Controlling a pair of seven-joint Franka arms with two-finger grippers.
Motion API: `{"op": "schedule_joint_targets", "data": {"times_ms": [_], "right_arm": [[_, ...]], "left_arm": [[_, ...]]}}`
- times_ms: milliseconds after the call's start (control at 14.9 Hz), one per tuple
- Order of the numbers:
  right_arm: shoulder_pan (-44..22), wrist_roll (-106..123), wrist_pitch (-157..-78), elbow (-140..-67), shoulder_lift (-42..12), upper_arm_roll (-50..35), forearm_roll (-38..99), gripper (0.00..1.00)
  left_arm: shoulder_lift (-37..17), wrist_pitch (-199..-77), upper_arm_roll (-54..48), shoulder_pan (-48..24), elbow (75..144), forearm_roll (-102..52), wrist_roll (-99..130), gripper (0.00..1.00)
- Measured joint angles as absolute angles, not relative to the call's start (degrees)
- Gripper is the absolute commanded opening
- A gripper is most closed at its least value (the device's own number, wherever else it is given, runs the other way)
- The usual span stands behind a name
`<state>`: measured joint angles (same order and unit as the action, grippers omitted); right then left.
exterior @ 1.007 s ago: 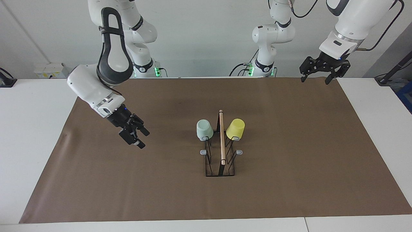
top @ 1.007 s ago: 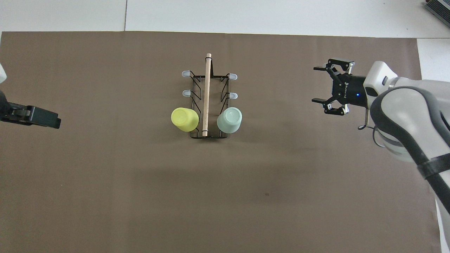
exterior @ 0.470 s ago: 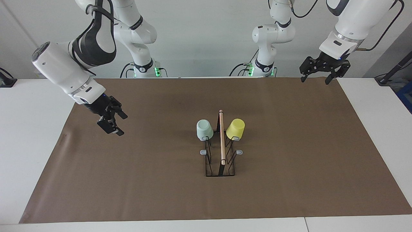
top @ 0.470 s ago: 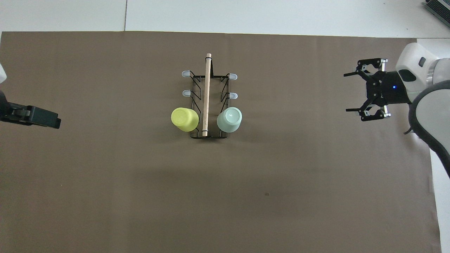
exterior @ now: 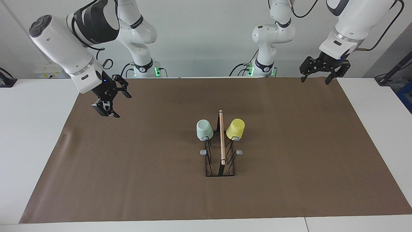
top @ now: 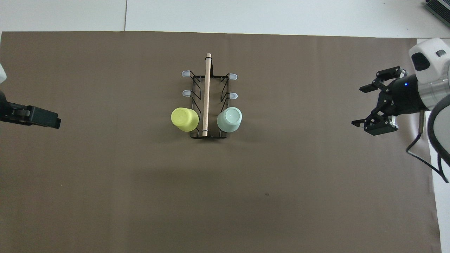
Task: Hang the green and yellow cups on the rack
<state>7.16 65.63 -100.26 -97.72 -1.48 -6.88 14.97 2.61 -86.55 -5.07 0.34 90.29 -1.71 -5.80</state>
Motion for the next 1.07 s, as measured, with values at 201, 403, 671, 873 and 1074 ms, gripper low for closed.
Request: {"op": "schedule_joint_targets", "data": {"times_ms": [201,403,671,873,1074], "right_arm": [[5.91,48.24,-96.22,-97.47,0.95,-7.24,10.86,1.0],[4.31,37.51,-94.04,-96.97,2.16,-7.31,7.06,1.0],[1.81,26.81,-91.12,-95.06,2.32,-5.07,4.47,1.0],[2.73,23.12,-90.65,-95.17,2.2,-3.62,4.39,1.0],[3.37,22.43,-90.13,-95.17,2.18,-3.28,4.39,1.0]], "left_arm": [[2.61,-86.55,-5.08,0.34,90.29,-1.71,-5.8,1.0],[2.61,-86.55,-5.08,0.34,90.29,-1.71,-5.8,1.0],[2.61,-86.55,-5.08,0.34,90.29,-1.71,-5.8,1.0],[2.61,-86.55,-5.08,0.34,90.29,-1.71,-5.8,1.0],[2.61,-86.54,-5.07,0.34,90.29,-1.71,-5.8,1.0]]}}
